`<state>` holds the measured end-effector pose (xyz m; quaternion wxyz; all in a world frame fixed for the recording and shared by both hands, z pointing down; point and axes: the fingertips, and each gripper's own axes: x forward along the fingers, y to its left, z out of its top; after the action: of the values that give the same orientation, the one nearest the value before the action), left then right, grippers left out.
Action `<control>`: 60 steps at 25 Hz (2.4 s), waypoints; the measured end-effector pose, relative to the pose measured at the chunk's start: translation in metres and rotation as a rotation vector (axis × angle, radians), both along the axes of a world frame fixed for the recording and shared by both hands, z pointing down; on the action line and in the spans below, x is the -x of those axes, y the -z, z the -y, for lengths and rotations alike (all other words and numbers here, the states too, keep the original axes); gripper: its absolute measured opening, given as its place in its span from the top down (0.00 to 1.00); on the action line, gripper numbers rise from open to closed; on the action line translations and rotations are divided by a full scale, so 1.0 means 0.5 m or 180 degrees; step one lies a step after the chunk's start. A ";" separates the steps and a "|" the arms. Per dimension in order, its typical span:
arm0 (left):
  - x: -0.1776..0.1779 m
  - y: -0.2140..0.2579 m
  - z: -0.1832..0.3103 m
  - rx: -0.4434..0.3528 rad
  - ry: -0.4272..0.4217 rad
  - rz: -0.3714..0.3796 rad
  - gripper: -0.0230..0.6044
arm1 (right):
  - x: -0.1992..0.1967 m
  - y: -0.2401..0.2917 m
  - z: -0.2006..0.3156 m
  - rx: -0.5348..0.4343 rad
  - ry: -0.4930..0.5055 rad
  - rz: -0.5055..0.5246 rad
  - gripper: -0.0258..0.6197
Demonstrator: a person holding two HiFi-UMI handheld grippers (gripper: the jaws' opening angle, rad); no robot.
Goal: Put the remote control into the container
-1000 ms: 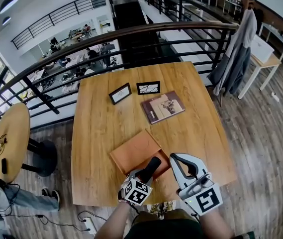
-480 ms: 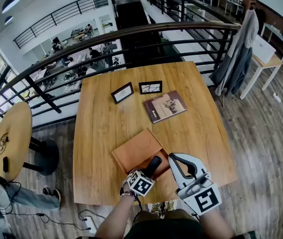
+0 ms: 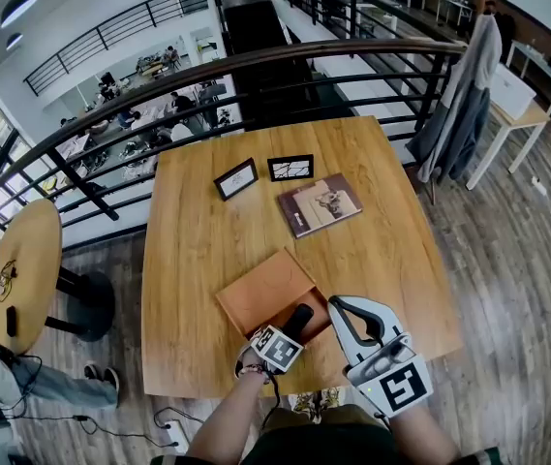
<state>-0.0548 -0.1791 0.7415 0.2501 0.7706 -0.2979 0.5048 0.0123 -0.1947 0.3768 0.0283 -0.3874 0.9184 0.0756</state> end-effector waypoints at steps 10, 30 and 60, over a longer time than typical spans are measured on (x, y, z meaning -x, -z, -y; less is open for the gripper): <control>0.008 -0.011 -0.008 0.0204 -0.0014 0.0165 0.67 | 0.005 0.003 -0.006 0.0005 0.0010 -0.0010 0.93; 0.014 -0.059 -0.004 0.0464 -0.0194 0.0528 0.66 | 0.012 0.016 -0.005 -0.0049 0.0001 -0.0080 0.94; 0.021 -0.014 0.002 0.0046 0.0051 0.0295 0.55 | -0.008 0.029 -0.005 -0.0063 -0.0015 -0.0035 0.93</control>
<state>-0.0652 -0.1803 0.7487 0.2456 0.7422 -0.3118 0.5401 0.0163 -0.1925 0.3623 0.0270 -0.3888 0.9168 0.0870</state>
